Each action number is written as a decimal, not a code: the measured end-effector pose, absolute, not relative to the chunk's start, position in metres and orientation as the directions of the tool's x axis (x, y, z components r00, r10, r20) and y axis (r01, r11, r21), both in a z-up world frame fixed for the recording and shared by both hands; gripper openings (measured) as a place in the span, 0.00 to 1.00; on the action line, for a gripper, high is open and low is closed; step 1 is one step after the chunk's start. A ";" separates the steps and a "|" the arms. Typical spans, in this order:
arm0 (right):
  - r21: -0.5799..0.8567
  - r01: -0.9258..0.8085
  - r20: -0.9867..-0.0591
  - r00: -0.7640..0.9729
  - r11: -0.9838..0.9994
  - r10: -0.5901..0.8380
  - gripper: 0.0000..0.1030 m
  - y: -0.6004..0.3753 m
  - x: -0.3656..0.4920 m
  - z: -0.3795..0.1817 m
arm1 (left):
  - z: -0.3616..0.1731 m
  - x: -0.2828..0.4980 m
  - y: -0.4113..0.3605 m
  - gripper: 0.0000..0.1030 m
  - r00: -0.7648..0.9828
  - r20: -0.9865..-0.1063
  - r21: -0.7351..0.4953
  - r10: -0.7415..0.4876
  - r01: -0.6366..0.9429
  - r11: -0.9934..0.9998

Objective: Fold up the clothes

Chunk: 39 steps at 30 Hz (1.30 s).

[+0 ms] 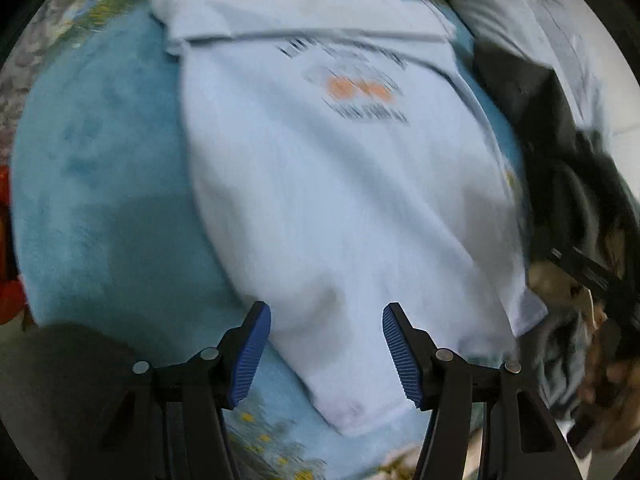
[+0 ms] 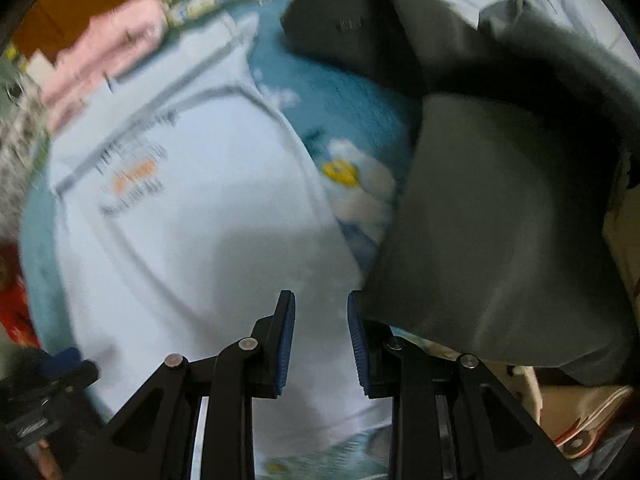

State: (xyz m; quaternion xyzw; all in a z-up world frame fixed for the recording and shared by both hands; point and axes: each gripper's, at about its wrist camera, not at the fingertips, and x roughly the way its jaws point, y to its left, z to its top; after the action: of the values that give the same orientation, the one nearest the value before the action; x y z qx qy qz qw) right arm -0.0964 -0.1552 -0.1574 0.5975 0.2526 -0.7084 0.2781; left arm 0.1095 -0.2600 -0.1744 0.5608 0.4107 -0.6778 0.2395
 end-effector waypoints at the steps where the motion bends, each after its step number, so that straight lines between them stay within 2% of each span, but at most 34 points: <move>1: -0.052 0.703 -0.987 -0.142 -0.709 -0.069 0.27 -0.153 -0.097 -0.163 | -0.176 0.108 -0.255 0.61 -0.246 -0.960 -0.279 0.136 0.777 -0.564; 2: -0.066 0.708 -0.988 -0.145 -0.703 -0.052 0.28 -0.152 -0.097 -0.168 | -0.176 0.108 -0.251 0.61 -0.234 -0.964 -0.263 0.126 0.772 -0.579; 4: -0.066 0.707 -0.993 -0.119 -0.704 -0.025 0.40 -0.147 -0.100 -0.181 | -0.176 0.106 -0.246 0.61 -0.207 -0.974 -0.221 0.094 0.764 -0.607; 8: -0.037 0.676 -0.995 -0.095 -0.736 -0.038 0.42 -0.137 -0.103 -0.193 | -0.180 0.107 -0.244 0.61 -0.184 -0.977 -0.209 0.104 0.772 -0.601; 9: -0.028 0.671 -0.995 -0.091 -0.741 -0.045 0.38 -0.136 -0.103 -0.191 | -0.183 0.108 -0.245 0.61 -0.176 -0.979 -0.205 0.107 0.777 -0.596; 10: -0.018 0.665 -0.995 -0.086 -0.746 -0.052 0.29 -0.135 -0.102 -0.190 | -0.184 0.107 -0.245 0.61 -0.170 -0.980 -0.199 0.105 0.778 -0.595; 11: -0.014 0.666 -0.995 -0.085 -0.746 -0.057 0.05 -0.134 -0.101 -0.188 | -0.184 0.106 -0.245 0.61 -0.166 -0.981 -0.193 0.102 0.777 -0.599; 17: -0.053 0.573 -0.972 -0.218 -0.818 -0.090 0.05 -0.122 -0.127 -0.153 | -0.186 0.107 -0.249 0.61 -0.158 -0.982 -0.186 0.100 0.793 -0.580; 20: -0.090 0.596 -0.969 -0.239 -0.798 -0.069 0.05 -0.128 -0.128 -0.151 | -0.187 0.107 -0.252 0.61 -0.157 -0.982 -0.189 0.106 0.800 -0.569; 25: -0.075 0.565 -0.968 -0.238 -0.822 -0.076 0.05 -0.128 -0.139 -0.151 | -0.187 0.107 -0.253 0.62 -0.158 -0.982 -0.187 0.102 0.800 -0.570; 32: -0.062 0.576 -0.971 -0.224 -0.815 -0.085 0.05 -0.127 -0.142 -0.148 | -0.194 0.106 -0.259 0.59 -0.164 -0.971 -0.232 0.172 0.806 -0.544; 34: -0.062 0.579 -0.972 -0.221 -0.813 -0.083 0.05 -0.128 -0.143 -0.147 | -0.194 0.108 -0.261 0.40 -0.181 -0.964 -0.260 0.197 0.808 -0.529; 35: -0.061 0.580 -0.972 -0.219 -0.812 -0.083 0.06 -0.128 -0.143 -0.147 | -0.195 0.109 -0.262 0.17 -0.189 -0.959 -0.274 0.210 0.808 -0.521; 36: -0.055 0.580 -0.972 -0.217 -0.812 -0.089 0.06 -0.128 -0.143 -0.145 | -0.191 0.111 -0.264 0.08 -0.213 -0.953 -0.296 0.215 0.807 -0.512; 39: -0.022 0.581 -0.970 -0.208 -0.814 -0.123 0.06 -0.126 -0.144 -0.134 | -0.175 0.116 -0.269 0.07 -0.305 -0.927 -0.374 0.217 0.795 -0.478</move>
State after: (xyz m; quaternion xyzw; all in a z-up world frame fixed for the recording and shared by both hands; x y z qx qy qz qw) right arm -0.1439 -0.1260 -0.1340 0.5841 0.1960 -0.7522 0.2337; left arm 0.1162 -0.2692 -0.1754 0.5476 0.4623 -0.6625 0.2180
